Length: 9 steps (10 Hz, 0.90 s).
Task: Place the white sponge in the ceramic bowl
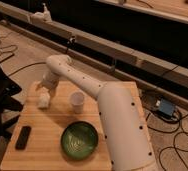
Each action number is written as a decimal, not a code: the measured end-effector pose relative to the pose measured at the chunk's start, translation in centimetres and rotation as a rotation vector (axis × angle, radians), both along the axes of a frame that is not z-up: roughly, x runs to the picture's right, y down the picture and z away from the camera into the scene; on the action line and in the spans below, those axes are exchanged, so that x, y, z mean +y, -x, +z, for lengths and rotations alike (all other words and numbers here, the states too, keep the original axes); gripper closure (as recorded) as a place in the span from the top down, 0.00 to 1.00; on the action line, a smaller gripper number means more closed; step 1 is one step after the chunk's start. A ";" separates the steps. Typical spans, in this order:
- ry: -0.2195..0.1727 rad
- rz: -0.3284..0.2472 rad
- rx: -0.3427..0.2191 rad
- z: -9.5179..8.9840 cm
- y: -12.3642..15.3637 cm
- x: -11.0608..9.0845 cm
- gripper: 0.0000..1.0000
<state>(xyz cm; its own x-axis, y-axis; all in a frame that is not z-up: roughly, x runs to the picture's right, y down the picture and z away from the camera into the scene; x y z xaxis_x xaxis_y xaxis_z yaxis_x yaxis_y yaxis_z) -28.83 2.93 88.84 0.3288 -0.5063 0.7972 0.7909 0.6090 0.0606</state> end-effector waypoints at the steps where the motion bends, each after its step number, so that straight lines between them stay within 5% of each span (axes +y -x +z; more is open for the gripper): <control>1: 0.017 -0.015 -0.004 0.7 0.5 0.4 0.65; 4: 0.064 -0.043 -0.008 2.0 1.3 1.6 0.65; 9: 0.053 -0.041 -0.023 1.1 0.7 0.9 0.65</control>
<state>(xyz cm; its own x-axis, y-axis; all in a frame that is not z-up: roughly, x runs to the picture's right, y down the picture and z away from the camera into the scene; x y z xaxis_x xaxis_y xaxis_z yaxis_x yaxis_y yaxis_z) -29.52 3.80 89.92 0.2900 -0.4754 0.8306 0.8137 0.5793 0.0475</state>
